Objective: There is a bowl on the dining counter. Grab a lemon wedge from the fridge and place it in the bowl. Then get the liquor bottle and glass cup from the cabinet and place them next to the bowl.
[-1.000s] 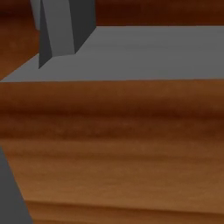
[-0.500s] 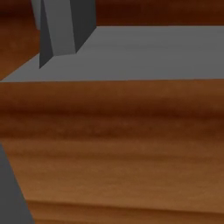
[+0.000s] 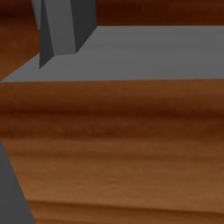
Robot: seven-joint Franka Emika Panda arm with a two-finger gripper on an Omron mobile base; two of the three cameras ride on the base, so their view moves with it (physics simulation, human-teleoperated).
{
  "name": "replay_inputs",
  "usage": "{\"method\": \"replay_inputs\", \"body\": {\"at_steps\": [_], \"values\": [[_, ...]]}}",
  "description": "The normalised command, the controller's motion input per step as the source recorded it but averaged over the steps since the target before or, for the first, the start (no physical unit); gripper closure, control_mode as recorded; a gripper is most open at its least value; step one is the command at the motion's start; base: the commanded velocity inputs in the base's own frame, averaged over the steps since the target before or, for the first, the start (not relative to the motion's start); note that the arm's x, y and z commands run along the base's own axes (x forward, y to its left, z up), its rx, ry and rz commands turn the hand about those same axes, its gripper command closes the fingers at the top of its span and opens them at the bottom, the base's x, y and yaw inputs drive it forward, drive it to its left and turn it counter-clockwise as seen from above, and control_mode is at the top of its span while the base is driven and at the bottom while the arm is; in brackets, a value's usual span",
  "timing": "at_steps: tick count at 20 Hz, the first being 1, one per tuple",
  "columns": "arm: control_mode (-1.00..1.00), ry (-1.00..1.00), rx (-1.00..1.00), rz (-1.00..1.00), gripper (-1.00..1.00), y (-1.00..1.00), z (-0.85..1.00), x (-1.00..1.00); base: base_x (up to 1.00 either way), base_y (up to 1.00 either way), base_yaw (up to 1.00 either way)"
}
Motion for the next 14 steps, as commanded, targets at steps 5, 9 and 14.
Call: {"method": "replay_inputs", "body": {"at_steps": [5,9,14], "values": [[-1.0,0.0,0.0,-0.16,-1.0,-0.26,0.0,0.28,0.0,0.0,0.0],[-1.0,0.03,0.0,-0.11,-1.0,-0.19,0.0,0.32,0.0,0.0,0.0],[-1.0,0.06,0.03,-0.03,-1.0,-0.16,0.04,0.27,0.0,0.0,0.0]]}}
